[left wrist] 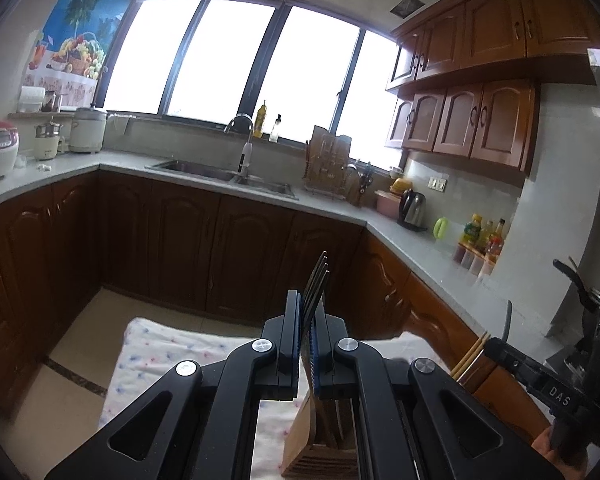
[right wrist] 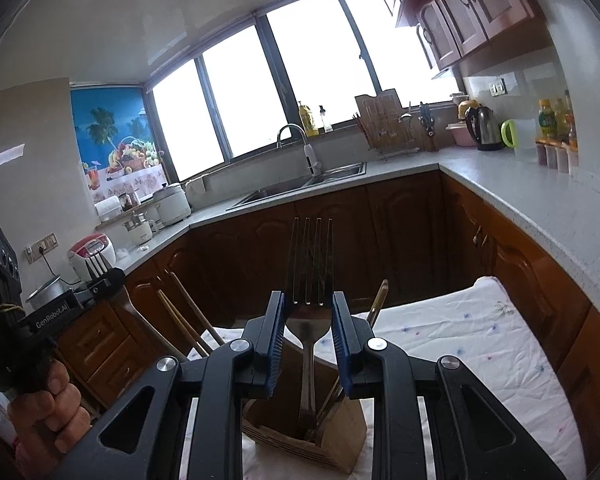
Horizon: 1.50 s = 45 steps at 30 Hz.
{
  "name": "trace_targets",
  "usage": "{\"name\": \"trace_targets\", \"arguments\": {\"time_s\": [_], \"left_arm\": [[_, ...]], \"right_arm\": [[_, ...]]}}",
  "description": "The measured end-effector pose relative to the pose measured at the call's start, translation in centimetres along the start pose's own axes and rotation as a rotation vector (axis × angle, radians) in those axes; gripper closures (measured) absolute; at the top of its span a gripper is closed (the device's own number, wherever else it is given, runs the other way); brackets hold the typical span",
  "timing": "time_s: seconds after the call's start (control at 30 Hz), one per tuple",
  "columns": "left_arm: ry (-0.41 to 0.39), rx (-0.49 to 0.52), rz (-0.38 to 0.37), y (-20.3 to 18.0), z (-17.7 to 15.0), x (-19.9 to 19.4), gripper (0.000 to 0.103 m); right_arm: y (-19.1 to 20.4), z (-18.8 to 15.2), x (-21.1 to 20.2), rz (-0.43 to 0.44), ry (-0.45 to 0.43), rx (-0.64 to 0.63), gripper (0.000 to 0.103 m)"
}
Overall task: Organize utensils
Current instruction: 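Lower both forks into the wooden holder and open both tools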
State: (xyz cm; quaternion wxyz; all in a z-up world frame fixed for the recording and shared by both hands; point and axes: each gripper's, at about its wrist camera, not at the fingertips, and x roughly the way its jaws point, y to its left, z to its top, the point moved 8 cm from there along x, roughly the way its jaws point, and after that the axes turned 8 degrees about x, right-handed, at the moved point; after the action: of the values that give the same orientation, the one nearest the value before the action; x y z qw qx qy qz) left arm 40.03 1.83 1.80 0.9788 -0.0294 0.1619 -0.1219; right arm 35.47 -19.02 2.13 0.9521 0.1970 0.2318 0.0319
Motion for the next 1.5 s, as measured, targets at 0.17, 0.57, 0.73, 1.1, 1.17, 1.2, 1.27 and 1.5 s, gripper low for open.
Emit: {"name": "trace_targets", "arguments": {"time_s": [0.17,0.57,0.73,1.1,1.17,1.2,1.27,1.5], "left_arm": [[0.044,-0.003,-0.001,-0.5,-1.7,1.8,0.101],[0.143,0.045,0.01,-2.1,-3.7,4.3,0.101],[0.162,0.064,0.016,-2.8,-4.1,4.5,0.101],[0.182,0.058,0.009,-2.9,-3.4,4.5,0.101],[0.186,0.057,0.006,-2.8,-3.8,4.4,0.101],[0.189,0.056,0.006,-2.8,-3.8,4.4,0.1],[0.193,0.051,0.004,-2.6,-3.8,4.4,0.099],[0.202,0.046,0.005,-2.7,-4.1,4.3,0.095]], "right_arm": [[-0.4,-2.3,1.1,-0.014,0.033,-0.001,0.08],[-0.8,-6.0,2.7,-0.031,0.092,-0.02,0.08],[-0.6,-7.0,3.1,-0.031,0.117,-0.032,0.08],[-0.9,-6.9,3.2,-0.015,0.142,-0.011,0.08],[-1.0,-6.8,3.1,-0.008,0.142,-0.001,0.079],[-1.0,-6.8,3.0,-0.006,0.142,0.003,0.078],[-1.2,-6.6,3.0,-0.006,0.138,0.01,0.078],[-1.6,-6.7,2.8,-0.013,0.135,0.025,0.076]]}}
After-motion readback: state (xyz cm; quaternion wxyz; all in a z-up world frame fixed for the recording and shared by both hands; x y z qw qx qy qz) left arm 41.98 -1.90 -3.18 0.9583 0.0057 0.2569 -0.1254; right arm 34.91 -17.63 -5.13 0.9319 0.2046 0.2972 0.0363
